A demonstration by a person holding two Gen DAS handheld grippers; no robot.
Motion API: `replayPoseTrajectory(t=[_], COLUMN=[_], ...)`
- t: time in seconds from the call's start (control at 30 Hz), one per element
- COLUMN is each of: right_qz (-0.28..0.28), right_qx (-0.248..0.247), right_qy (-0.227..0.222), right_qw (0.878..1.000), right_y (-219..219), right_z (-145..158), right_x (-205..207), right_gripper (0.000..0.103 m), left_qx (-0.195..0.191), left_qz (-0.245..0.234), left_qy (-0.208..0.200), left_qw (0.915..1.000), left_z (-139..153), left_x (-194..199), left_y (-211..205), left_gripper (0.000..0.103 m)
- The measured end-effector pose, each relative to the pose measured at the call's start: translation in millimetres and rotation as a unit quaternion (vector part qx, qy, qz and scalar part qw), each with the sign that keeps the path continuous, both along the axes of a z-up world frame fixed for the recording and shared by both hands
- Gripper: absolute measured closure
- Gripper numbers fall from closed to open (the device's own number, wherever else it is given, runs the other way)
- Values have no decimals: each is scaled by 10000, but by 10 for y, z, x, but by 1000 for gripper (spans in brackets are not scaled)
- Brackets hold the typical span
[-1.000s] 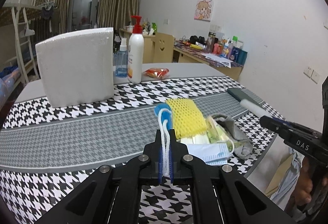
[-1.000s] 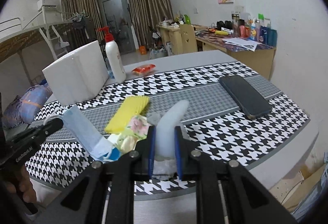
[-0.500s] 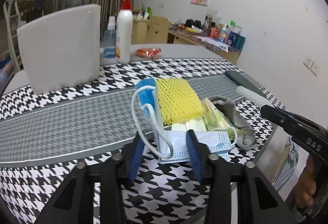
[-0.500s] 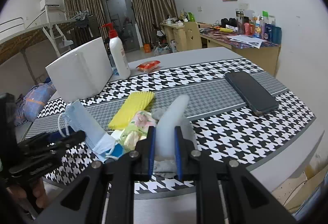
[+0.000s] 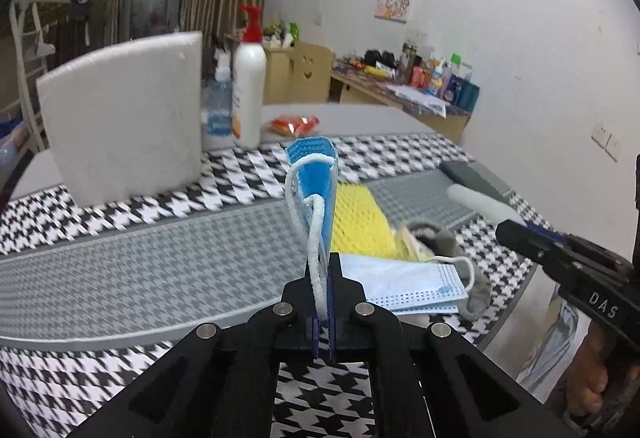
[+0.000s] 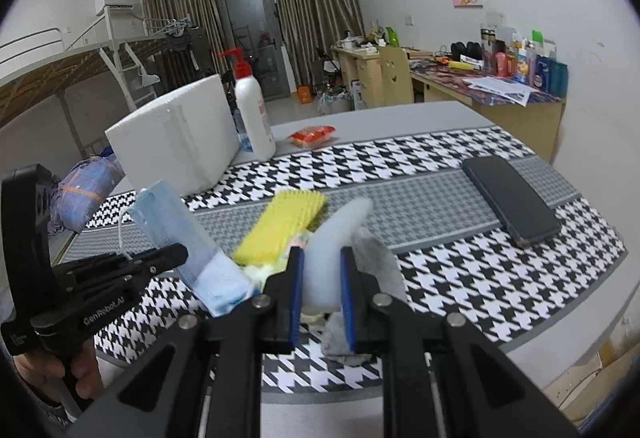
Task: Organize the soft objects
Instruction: 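Carry the mask with the left tool over the white foam box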
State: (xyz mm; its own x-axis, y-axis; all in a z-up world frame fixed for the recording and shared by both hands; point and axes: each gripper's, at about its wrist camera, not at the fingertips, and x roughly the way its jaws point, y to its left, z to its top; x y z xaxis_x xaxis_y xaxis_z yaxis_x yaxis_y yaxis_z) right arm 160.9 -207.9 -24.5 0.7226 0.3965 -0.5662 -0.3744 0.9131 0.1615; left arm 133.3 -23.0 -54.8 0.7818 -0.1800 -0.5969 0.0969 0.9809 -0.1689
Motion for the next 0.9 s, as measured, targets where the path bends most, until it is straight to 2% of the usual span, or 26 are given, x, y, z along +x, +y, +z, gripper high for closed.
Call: replayPoseTrajectory(t=[0.5, 0.9], right_qz=[382, 672], right_qx=[-61, -63], right_qy=[-492, -816], right_qw=[9980, 9944], right_y=[377, 675], right_z=[326, 579], right_x=[-15, 41], right_gripper=[82, 82], left_qx=[266, 494], left_qz=[472, 841], left_qy=[-612, -1067], left_qw=[9967, 9895], left_z=[472, 825], left_x=[-109, -132], left_y=[340, 607], left_gripper=[100, 100])
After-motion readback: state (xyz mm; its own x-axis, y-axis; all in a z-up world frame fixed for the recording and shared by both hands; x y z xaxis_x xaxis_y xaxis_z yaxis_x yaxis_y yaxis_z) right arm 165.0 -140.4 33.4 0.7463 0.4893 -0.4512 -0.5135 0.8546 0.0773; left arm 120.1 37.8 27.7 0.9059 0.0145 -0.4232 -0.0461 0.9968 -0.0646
